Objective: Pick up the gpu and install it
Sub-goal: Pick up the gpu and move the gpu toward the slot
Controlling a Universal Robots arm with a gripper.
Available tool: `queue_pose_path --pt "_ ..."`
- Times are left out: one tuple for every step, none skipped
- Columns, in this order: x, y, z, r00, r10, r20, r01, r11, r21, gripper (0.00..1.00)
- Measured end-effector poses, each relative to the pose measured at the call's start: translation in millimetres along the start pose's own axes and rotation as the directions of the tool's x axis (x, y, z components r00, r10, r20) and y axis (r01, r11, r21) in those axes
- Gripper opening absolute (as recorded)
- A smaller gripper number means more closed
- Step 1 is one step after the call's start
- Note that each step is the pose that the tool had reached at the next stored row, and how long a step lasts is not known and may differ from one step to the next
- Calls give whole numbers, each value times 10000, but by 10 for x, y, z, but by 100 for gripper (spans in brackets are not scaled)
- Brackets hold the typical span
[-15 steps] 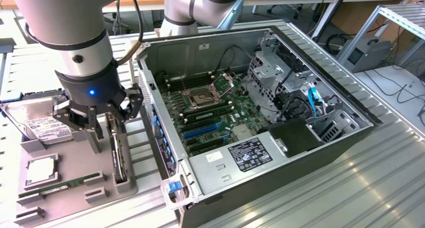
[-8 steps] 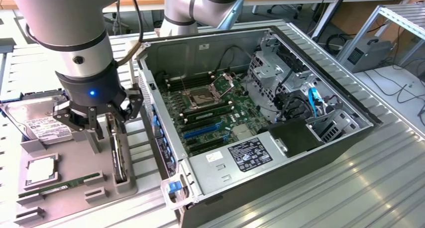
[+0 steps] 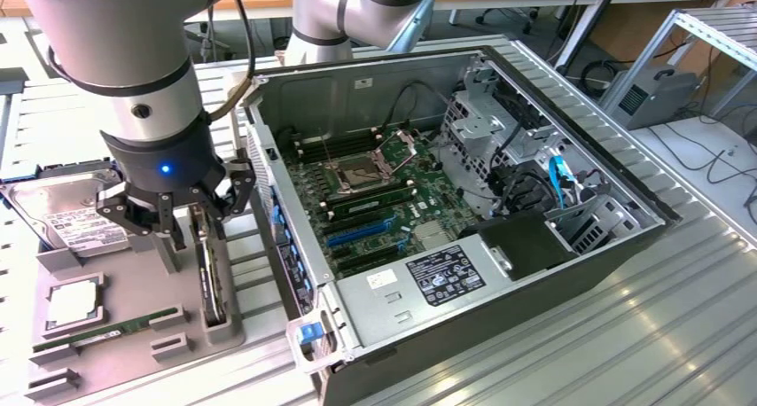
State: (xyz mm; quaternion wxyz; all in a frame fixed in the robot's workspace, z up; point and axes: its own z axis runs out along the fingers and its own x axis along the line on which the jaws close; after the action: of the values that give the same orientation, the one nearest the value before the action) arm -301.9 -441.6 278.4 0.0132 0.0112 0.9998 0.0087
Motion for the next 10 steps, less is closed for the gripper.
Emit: queue_pose_path --pt "0 0 1 10000 0 -1 0 10000 0 48" --pt "0 0 3 10000 0 0 0 10000 0 48" --pt "0 0 4 10000 0 -1 0 10000 1 48" --pt "0 0 5 10000 0 0 0 10000 0 48" --pt "0 0 6 10000 0 0 0 10000 0 48" --pt "0 0 8 10000 0 0 0 10000 0 48" --pt "0 0 10 10000 0 -1 0 10000 0 48" --pt "0 0 11 10000 0 -1 0 10000 1 48" --pt "1 0 17 10000 0 0 0 10000 0 48" --pt "1 -1 23 10000 0 -1 0 10000 0 48"
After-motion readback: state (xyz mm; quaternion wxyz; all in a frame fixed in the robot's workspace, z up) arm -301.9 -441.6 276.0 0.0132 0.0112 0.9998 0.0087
